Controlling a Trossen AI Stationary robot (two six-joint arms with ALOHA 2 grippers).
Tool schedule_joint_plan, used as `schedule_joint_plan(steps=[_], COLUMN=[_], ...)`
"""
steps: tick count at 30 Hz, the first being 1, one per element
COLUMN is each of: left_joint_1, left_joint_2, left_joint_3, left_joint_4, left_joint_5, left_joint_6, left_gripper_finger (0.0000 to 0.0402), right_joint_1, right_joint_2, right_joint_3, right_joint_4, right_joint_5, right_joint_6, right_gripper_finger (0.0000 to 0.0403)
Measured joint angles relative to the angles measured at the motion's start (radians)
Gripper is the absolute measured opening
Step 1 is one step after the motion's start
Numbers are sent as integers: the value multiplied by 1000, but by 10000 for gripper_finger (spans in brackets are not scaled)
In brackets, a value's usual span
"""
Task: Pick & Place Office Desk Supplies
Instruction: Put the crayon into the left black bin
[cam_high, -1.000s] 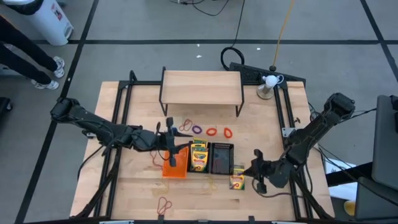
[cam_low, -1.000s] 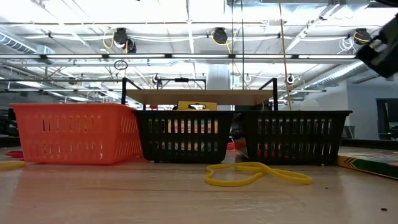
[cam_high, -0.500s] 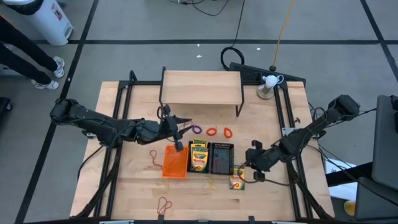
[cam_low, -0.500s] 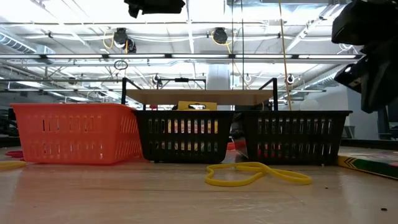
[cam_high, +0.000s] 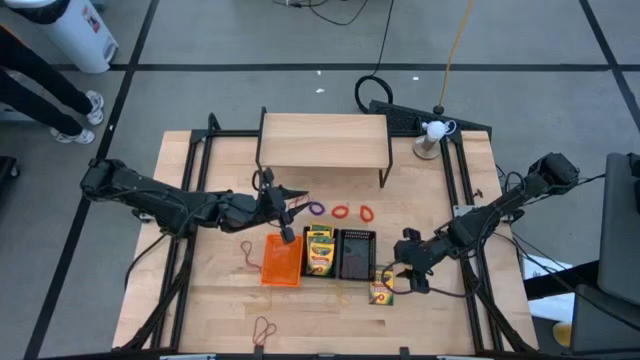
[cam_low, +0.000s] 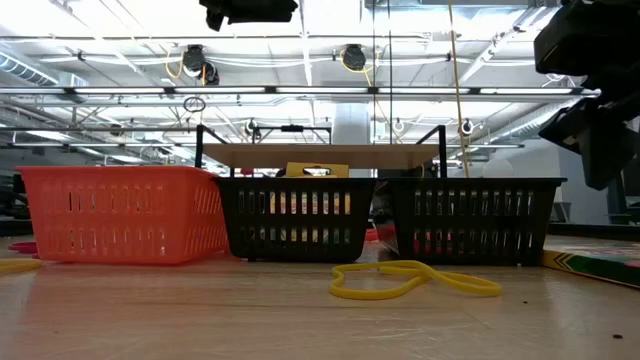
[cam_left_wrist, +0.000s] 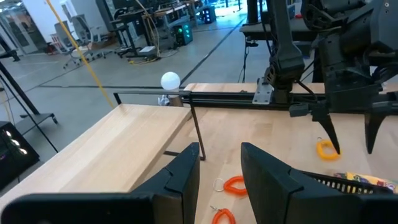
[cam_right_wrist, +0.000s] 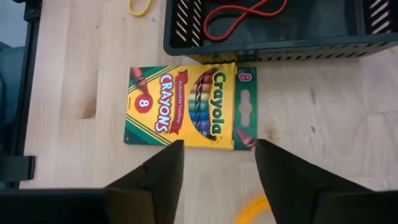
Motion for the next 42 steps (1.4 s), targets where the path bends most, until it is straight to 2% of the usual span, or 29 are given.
schedule_joint_plan(steps=[5, 12, 18, 24, 42], left_joint_1=[0, 0, 0, 0, 0], left_joint_2=[0, 0, 0, 0, 0], left_joint_3=[0, 0, 0, 0, 0], left_joint_4=[1, 1, 0, 0, 0], left_joint_5=[0, 2, 11, 11, 10], left_joint_6=[-17, -18, -18, -22, -44], left_gripper_finger=[120, 120, 120, 120, 120], right_joint_1=[0, 0, 0, 0, 1], right_joint_2=[0, 0, 0, 0, 0], right_joint_3=[-54, -182, -241, -273, -274], right_joint_4=[105, 325, 345, 458, 462], right_joint_5=[0, 0, -1, 0, 0], right_joint_6=[-14, 2, 64, 15, -1], right_gripper_finger=[200, 184, 172, 173, 171])
